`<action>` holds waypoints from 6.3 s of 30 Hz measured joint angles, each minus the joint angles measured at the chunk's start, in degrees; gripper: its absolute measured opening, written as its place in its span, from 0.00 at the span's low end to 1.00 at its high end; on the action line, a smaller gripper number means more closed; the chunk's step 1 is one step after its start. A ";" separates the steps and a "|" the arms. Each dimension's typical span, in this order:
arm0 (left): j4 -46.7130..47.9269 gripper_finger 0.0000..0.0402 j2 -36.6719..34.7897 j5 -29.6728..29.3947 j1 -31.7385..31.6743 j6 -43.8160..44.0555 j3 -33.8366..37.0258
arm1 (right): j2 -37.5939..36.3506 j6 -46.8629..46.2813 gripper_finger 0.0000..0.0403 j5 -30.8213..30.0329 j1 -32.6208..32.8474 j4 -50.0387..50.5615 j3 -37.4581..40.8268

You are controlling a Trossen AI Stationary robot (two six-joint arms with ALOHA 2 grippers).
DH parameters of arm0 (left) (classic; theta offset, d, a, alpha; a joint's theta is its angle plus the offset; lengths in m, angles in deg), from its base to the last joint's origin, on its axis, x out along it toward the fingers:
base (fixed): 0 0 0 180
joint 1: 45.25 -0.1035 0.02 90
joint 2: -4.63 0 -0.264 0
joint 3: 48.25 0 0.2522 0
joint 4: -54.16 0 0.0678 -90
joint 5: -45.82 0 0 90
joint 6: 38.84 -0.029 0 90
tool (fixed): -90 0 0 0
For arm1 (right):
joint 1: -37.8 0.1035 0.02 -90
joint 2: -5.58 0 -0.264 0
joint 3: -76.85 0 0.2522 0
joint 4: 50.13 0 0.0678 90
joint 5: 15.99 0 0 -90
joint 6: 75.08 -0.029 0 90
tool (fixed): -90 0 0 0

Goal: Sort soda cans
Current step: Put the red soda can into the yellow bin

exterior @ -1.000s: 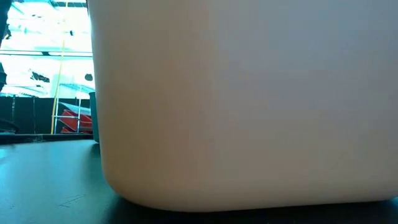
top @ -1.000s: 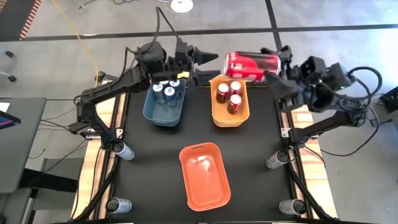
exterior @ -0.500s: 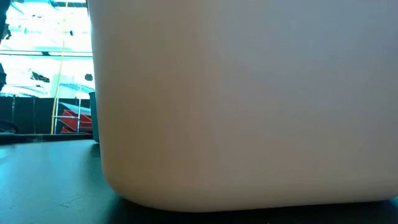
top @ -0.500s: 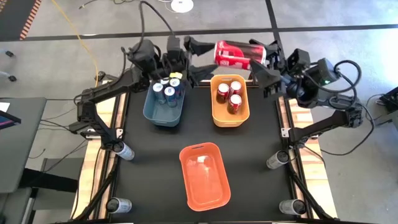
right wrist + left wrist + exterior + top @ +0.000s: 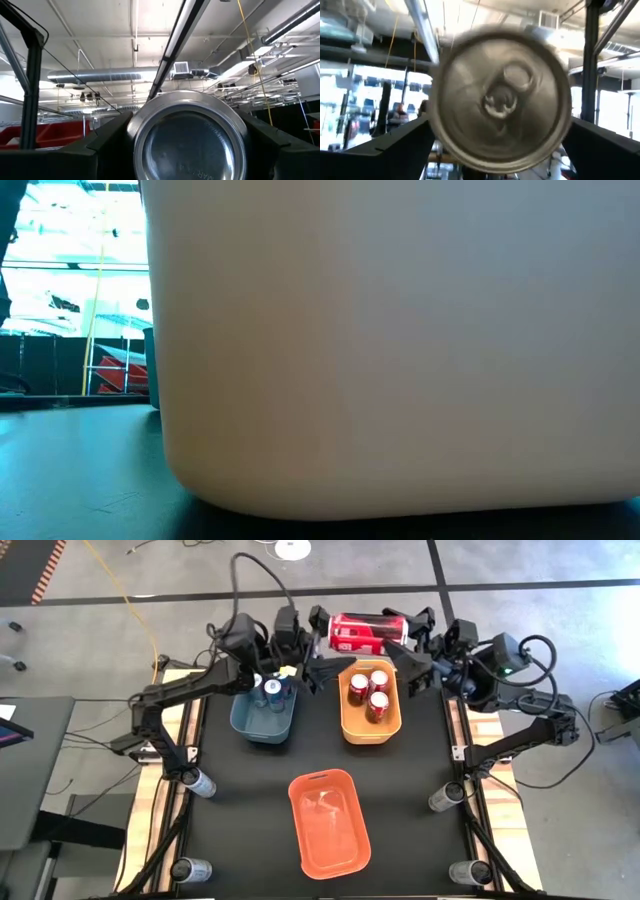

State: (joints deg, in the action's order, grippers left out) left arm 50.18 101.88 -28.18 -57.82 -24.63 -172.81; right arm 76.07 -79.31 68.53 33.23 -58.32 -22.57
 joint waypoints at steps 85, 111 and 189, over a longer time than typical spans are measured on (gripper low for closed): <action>44.65 0.74 -3.52 -17.36 -1.99 -20.94 43.45 | -1.30 -28.37 0.98 -9.38 3.04 64.69 -0.05; 51.74 0.74 8.40 -16.35 0.63 -22.98 32.03 | -1.96 -28.65 0.98 -5.23 5.84 54.96 -0.07; 77.95 0.98 -26.47 -31.65 2.28 10.66 34.16 | 40.55 -2.01 0.98 2.98 -5.51 52.34 -0.05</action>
State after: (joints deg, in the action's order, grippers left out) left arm 128.13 75.41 -59.83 -55.54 -13.97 -138.65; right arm 116.62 -81.32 71.51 27.72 -5.97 -22.62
